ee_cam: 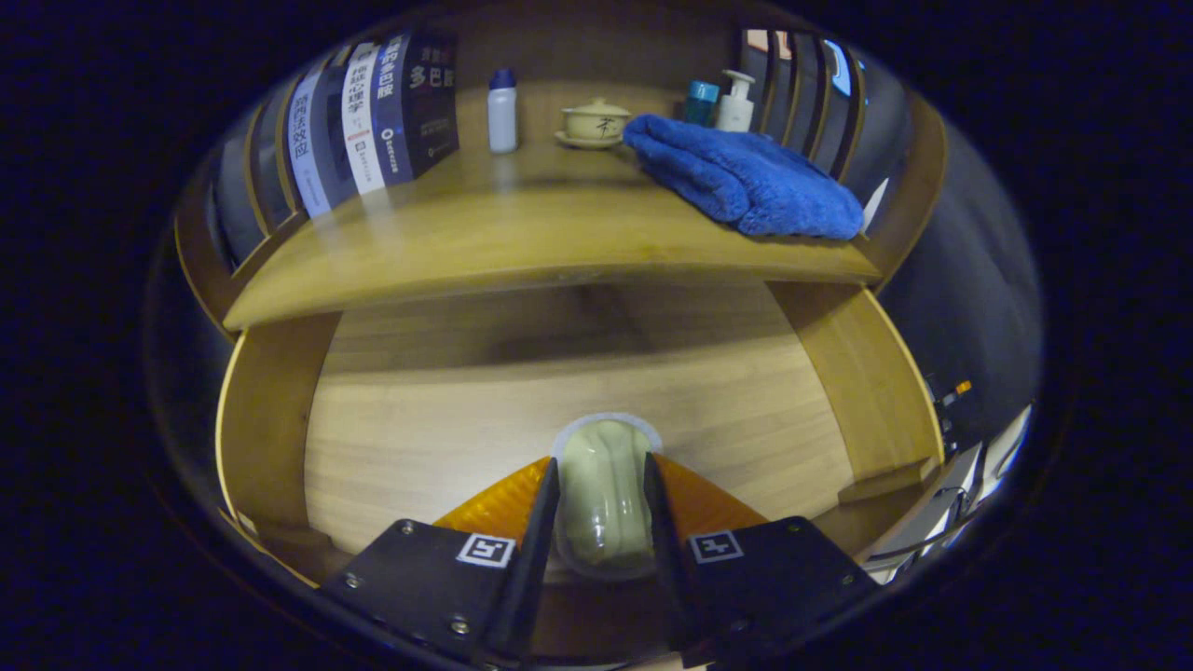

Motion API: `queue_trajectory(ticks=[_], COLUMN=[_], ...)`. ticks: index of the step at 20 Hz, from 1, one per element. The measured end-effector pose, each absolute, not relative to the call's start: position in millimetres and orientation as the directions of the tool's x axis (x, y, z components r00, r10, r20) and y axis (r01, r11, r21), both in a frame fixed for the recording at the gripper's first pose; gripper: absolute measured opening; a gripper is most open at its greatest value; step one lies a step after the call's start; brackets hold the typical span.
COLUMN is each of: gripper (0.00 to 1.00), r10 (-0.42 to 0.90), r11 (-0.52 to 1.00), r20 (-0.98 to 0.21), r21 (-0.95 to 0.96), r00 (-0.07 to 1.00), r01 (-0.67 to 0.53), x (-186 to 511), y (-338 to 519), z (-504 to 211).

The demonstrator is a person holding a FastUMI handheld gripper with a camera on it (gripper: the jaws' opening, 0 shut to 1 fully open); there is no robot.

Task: Pull open the drawer, take out the items inside it, and place them on the countertop above the cabinet.

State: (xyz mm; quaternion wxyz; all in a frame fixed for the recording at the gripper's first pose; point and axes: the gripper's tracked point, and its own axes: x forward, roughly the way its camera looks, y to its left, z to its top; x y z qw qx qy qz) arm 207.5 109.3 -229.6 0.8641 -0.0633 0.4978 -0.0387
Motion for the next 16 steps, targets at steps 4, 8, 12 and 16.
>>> queue_trajectory(ticks=[4,8,12,16], gripper=[0.41,0.43,0.18,0.18], r10=[-0.11,-0.096,-0.087,-0.072], r11=[0.992,0.995,0.996,0.997], r20=[-0.865,-0.843,-0.821,-0.798], r21=[-0.127,-0.099,-0.078,-0.065], r00=[0.49,0.529,0.564,0.598], r01=[-0.002,0.022,0.039,0.033], x=[205,209,213,216], y=[107,103,100,104], z=[-241,-237,-239,-237])
